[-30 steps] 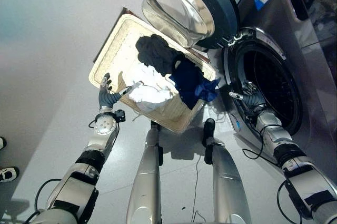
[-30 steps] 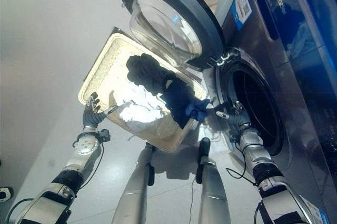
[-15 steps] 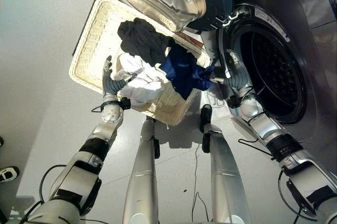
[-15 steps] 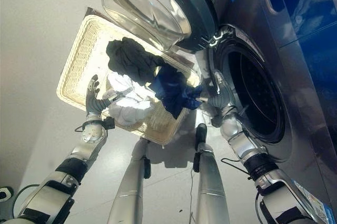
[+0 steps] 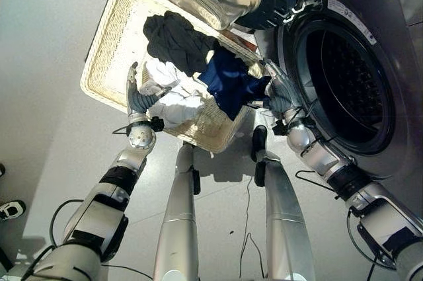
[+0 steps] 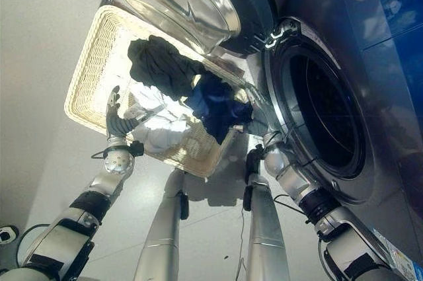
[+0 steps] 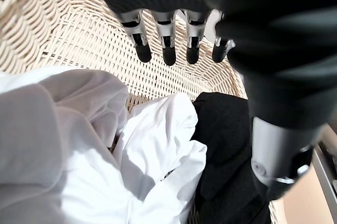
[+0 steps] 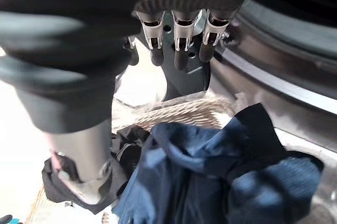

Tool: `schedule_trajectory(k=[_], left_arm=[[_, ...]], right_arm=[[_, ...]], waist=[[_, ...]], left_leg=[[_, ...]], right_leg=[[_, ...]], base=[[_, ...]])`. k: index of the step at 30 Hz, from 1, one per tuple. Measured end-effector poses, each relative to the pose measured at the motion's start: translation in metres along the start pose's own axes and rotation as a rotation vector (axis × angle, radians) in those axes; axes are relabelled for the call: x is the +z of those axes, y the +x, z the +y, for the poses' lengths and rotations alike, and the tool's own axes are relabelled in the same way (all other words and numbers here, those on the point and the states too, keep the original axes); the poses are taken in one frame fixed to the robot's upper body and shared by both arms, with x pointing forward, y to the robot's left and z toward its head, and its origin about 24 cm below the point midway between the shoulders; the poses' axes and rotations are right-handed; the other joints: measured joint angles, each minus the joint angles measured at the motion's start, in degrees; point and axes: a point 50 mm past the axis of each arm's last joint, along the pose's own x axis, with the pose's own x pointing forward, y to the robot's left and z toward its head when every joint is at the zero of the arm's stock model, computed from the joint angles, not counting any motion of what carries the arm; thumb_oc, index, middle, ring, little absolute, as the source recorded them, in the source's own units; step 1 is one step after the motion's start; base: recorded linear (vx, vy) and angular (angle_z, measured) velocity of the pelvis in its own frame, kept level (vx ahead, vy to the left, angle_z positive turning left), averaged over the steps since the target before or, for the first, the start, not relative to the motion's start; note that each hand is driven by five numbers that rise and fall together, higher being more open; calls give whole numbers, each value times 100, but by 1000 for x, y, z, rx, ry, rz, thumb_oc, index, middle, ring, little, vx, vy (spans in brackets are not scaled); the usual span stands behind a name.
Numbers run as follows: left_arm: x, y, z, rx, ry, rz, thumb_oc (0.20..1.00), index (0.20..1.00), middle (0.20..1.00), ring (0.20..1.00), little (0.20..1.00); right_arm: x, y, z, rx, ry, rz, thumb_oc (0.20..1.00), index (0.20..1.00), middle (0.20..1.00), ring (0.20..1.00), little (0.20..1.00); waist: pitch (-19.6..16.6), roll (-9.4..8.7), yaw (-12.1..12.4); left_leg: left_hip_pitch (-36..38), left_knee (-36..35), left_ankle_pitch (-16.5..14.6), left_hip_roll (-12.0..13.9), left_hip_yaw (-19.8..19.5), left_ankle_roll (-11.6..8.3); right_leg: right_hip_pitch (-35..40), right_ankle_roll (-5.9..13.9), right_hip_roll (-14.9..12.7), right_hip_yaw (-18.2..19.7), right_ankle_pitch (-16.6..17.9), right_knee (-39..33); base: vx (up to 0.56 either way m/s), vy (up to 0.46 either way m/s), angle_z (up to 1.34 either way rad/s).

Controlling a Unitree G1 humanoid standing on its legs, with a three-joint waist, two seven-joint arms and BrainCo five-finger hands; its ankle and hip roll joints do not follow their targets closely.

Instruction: Put the clothes into the washing machine.

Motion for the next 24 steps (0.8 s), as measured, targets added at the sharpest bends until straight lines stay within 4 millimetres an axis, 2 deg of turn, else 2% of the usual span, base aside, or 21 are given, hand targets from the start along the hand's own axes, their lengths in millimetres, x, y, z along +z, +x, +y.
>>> schedule_trajectory(k=[12,16,19,24], left_arm=[[7,11,2,94,7,-9,1000,1000,1000,1000,1000],[14,14,-5,59,14,-40,1000,1000,1000,1000,1000],[13,12,-9,20,61,-50,1000,1000,1000,1000,1000],[7,7,-17,-114,277,-106,1000,1000,1000,1000,1000]], right_arm=[[28,22,22,109,-35,-106,1000,1000,1000,1000,1000],[31,27,20,92,-39,-113,1000,1000,1000,1000,1000],[33,31,18,80,-38,-110,1000,1000,1000,1000,1000],[35,34,17,74,-51,-113,1000,1000,1000,1000,1000]], waist=[[-3,5,47],[-7,13,151],[-8,13,180],[-8,15,218]], left_leg=[[-72,14,49,2,-29,-43],[-149,10,57,12,-57,-80],[-159,10,68,11,-84,-91],[-157,10,89,10,-84,-92]], right_leg=[[-120,-32,-8,-15,-55,154],[-236,-62,-5,-38,-88,222],[-239,-97,-10,-59,-86,243],[-239,-101,-13,-59,-84,252]], base=[[0,0,0],[3,3,1],[4,4,3],[2,7,0]])
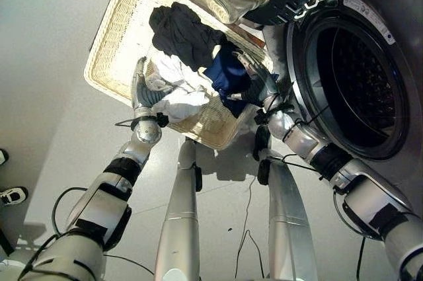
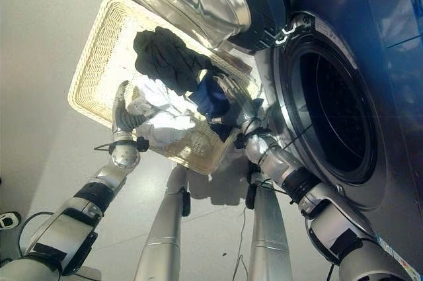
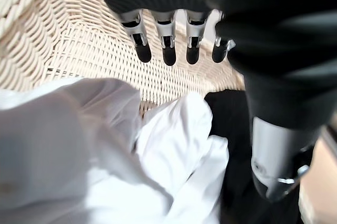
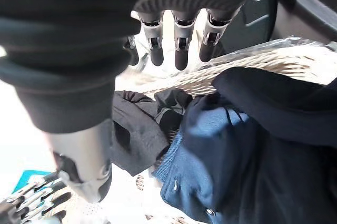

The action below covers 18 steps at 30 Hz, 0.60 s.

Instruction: Put the clothes into the washing machine.

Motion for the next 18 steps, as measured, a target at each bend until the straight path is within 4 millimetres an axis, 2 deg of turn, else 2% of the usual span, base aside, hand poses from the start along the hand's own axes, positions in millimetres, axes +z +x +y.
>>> schedule_trajectory(k=[9,13,18], left_arm=[[-8,-8,-5,-160,240,-101,1000,1000,1000,1000,1000],[-15,-14,-9,-285,427,-163,1000,1000,1000,1000,1000],[-26,-18,-9,-366,558,-158,1000,1000,1000,1000,1000]], right_arm=[[-11,-5,-6,-42,5,44,1000,1000,1000,1000,1000],[-15,-9,-6,-59,3,58,1000,1000,1000,1000,1000],[-24,-12,-14,-81,-22,74,1000,1000,1000,1000,1000]], waist=[[-1,5,74],[0,8,65],[-1,12,57]], left_leg=[[3,-1,1,-3,8,0],[2,-23,-2,-6,47,-2],[1,-25,-1,-10,82,-1]], right_leg=[[-23,-12,-9,7,-12,54],[-72,-19,-17,32,-25,80],[-101,-19,-17,67,-24,92]], base=[[3,21,0],[10,48,-1],[7,22,-2]])
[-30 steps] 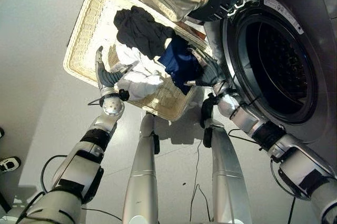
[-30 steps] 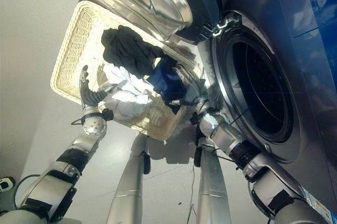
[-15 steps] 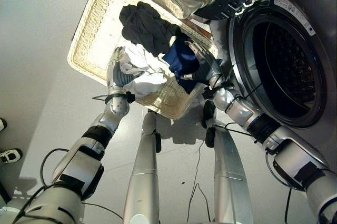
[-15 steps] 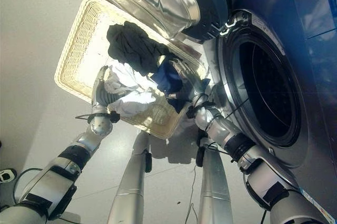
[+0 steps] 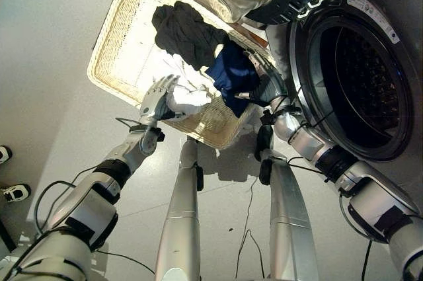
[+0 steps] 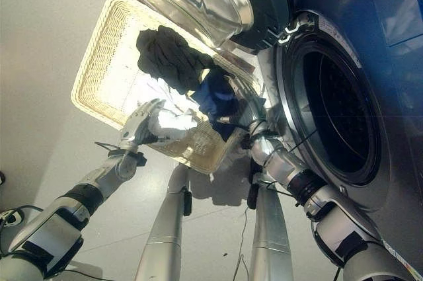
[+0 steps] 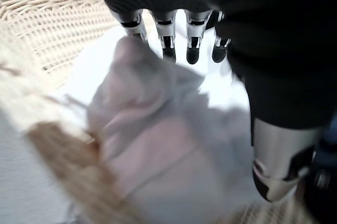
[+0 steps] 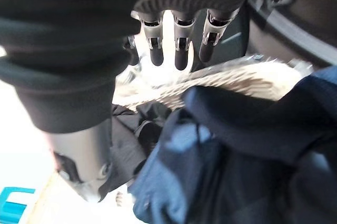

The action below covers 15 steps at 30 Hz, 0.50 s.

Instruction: Put the clothes into the washing machine.

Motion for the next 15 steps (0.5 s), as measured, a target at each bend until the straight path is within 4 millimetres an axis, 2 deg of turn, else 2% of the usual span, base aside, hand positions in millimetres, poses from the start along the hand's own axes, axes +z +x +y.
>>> schedule_trajectory(k=[7,15], left_arm=[[-11,5,6,-29,81,46,1000,1000,1000,1000,1000],[-11,11,12,-6,163,45,1000,1000,1000,1000,1000]], right_arm=[[1,3,-3,-20,15,2,1000,1000,1000,1000,1000],[1,5,-6,-41,17,2,1000,1000,1000,1000,1000]], waist=[[0,1,-118],[0,1,-133]], left_leg=[[-4,-2,0,-2,6,0],[-49,-23,0,5,28,-1]], right_leg=[[-8,1,-1,3,-3,-1],[-81,-9,3,11,-9,-4]], base=[[0,0,0],[2,6,-1]])
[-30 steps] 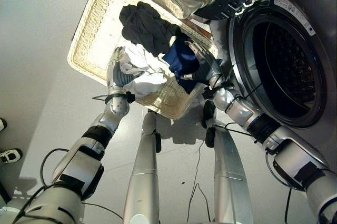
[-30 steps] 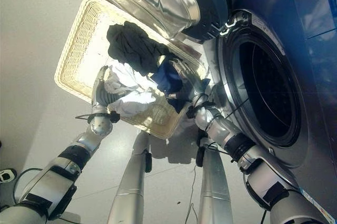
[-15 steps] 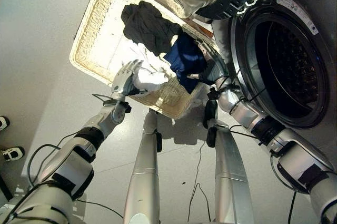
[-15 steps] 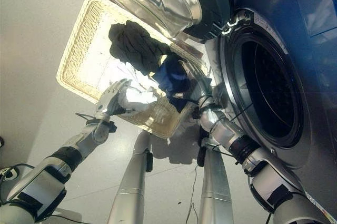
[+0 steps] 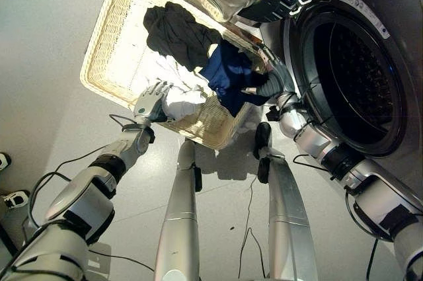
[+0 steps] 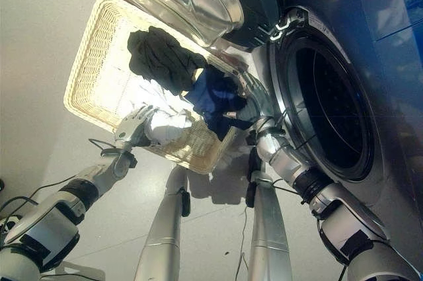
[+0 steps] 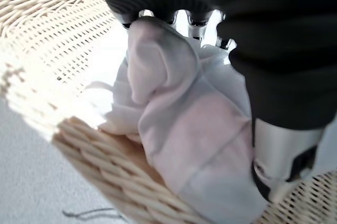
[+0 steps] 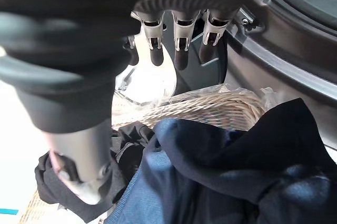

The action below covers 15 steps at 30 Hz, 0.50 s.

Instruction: Put the clothes into the washing machine.

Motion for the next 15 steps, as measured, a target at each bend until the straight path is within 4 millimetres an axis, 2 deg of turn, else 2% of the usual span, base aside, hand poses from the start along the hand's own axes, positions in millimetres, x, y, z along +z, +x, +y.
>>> schedule_trajectory(k=[6,13,15], left_arm=[[0,6,12,102,21,8,1000,1000,1000,1000,1000],[0,6,9,97,75,23,1000,1000,1000,1000,1000],[-2,6,9,92,85,40,1000,1000,1000,1000,1000]], right_arm=[[4,6,-6,-36,-4,-20,1000,1000,1000,1000,1000],[9,7,-7,-56,9,-37,1000,1000,1000,1000,1000],[10,7,-6,-58,14,-38,1000,1000,1000,1000,1000]], waist=[[0,0,-8],[-1,-1,-47],[-1,-1,-123]], left_leg=[[-149,1,24,1,-5,-7],[-158,1,20,8,-9,-10],[-168,1,20,8,-9,-11]], right_leg=[[-147,-4,6,-1,3,3],[-151,23,16,-5,-14,0],[-152,24,16,-9,-14,-4]], base=[[0,0,0],[0,0,0],[0,0,0]])
